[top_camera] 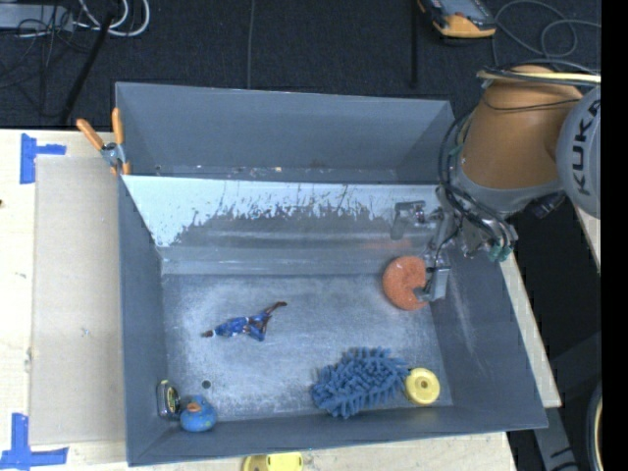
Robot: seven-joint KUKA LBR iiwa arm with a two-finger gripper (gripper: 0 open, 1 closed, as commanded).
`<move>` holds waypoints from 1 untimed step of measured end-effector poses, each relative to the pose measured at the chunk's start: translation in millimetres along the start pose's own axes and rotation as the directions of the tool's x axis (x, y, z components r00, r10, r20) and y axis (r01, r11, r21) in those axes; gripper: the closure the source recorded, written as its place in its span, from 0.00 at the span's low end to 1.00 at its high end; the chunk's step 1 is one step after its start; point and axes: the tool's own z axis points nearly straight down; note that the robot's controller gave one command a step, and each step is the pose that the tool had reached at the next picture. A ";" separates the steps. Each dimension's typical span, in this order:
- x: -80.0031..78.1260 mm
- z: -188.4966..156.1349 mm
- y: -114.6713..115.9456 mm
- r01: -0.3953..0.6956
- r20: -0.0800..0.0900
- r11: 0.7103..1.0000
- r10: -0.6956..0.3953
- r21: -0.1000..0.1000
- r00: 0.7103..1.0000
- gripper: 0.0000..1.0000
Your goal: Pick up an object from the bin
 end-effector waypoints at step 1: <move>7.3 5.8 -3.8 -0.005 -0.003 1.000 0.005 -0.002 1.000 0.00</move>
Offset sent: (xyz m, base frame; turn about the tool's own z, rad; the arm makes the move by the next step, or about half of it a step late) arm -0.0678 0.0216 -0.0260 -0.0778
